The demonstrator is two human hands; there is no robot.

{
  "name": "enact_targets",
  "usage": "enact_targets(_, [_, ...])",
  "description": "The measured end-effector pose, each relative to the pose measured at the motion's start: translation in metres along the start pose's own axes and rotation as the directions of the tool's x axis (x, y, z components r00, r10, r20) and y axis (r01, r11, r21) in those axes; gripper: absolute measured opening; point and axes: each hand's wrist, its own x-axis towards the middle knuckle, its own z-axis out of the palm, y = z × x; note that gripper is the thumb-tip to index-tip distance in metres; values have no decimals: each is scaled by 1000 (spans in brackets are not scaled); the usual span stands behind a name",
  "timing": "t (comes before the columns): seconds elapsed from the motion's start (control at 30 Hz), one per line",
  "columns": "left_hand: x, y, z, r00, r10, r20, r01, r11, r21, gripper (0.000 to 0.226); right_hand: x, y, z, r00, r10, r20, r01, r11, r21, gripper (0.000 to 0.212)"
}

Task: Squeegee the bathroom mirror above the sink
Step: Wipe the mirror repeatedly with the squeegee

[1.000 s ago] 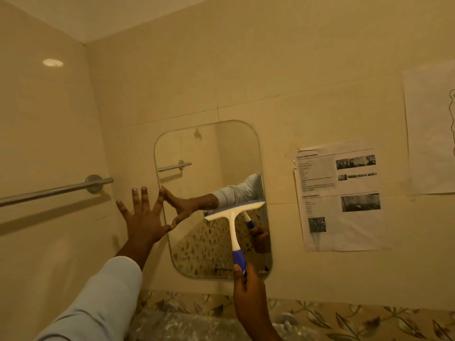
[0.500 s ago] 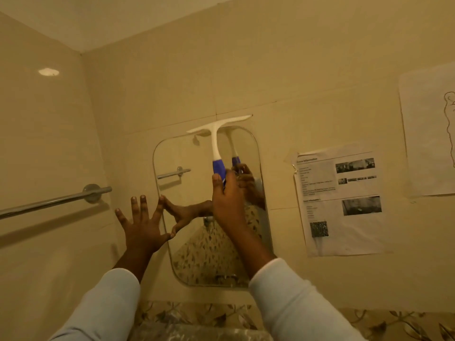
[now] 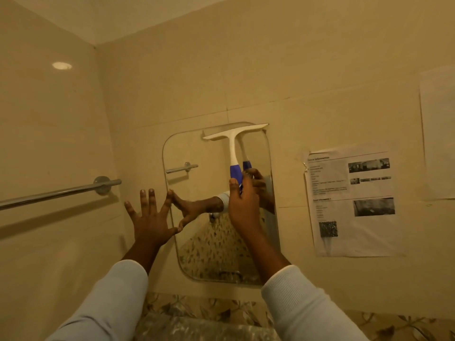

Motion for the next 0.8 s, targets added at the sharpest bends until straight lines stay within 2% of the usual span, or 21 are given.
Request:
enact_targets(0.3, [0,-1,0,1000,14,4,-14,1000,-2,124,-53,30,-5,994,111,14,-111,994,24,40])
enact_targets(0.57, [1,-2,0,1000,9,2,-9,1000,2,126,-115,75,-24,977,211,34,-210,977,-36,15])
enact_targets(0.8, [0,-2,-1,1000,14,-2,-14,1000,-6,127,-169,126,-34,959,283,-14,-283,951,-129,24])
